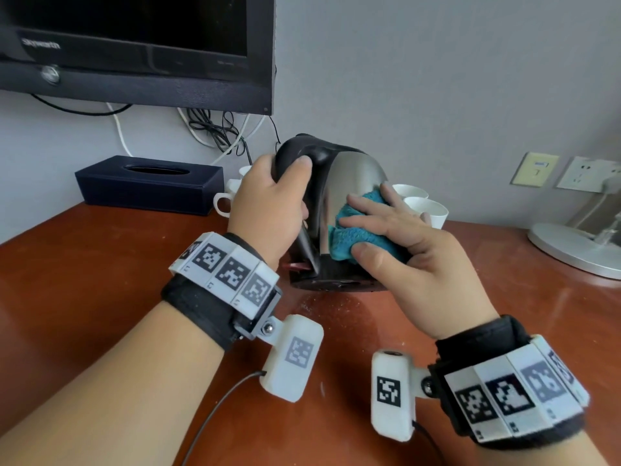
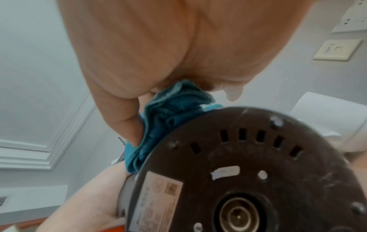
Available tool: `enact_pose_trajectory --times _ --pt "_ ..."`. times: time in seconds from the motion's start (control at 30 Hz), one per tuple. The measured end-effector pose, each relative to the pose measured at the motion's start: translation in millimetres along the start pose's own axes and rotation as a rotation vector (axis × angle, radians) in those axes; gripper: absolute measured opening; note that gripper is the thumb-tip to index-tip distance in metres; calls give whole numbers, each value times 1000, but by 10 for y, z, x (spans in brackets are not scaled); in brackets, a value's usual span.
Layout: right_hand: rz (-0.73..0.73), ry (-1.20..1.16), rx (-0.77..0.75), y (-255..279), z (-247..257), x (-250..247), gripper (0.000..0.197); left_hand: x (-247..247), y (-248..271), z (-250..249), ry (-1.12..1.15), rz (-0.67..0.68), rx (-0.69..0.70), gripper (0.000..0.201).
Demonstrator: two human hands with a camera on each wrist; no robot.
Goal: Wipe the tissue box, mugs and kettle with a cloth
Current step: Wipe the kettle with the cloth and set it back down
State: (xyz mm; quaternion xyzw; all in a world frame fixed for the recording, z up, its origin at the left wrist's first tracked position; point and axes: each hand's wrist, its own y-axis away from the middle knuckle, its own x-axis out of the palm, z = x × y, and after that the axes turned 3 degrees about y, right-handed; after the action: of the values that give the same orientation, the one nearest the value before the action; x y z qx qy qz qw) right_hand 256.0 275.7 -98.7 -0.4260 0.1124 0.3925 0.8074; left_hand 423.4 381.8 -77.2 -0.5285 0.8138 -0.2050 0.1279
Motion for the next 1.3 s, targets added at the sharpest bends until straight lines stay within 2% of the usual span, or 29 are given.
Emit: enact_pose_trajectory --times 0.13,0.23,0.47,0.7,0.8,0.9,1.0,1.23,1.3 --pt "-39 -31 43 0 -9 -7 32 -21 -38 30 25 -19 -23 29" --pt "-61 -35 48 -7 -20 -7 31 -21 -29 18 37 15 -12 26" --pt "-265 41 6 -41 -48 -76 35 13 67 -82 154 315 112 11" --pt "-381 72 -18 -88 -38 -141 35 -37 37 -74 178 463 154 6" --pt "-355 69 -20 -69 -47 -115 35 -14 34 -46 164 401 157 11" --pt "-248 40 -2 -52 -59 -51 37 -5 13 -13 167 276 132 13" --pt "-169 3 17 -42 -76 -32 37 -29 -12 16 158 234 97 16" --pt "-338 -177 128 -80 -174 -74 45 -116 -31 34 152 310 71 10" --pt "-344 -209 147 -70 -198 -68 45 -126 -18 41 143 306 77 13"
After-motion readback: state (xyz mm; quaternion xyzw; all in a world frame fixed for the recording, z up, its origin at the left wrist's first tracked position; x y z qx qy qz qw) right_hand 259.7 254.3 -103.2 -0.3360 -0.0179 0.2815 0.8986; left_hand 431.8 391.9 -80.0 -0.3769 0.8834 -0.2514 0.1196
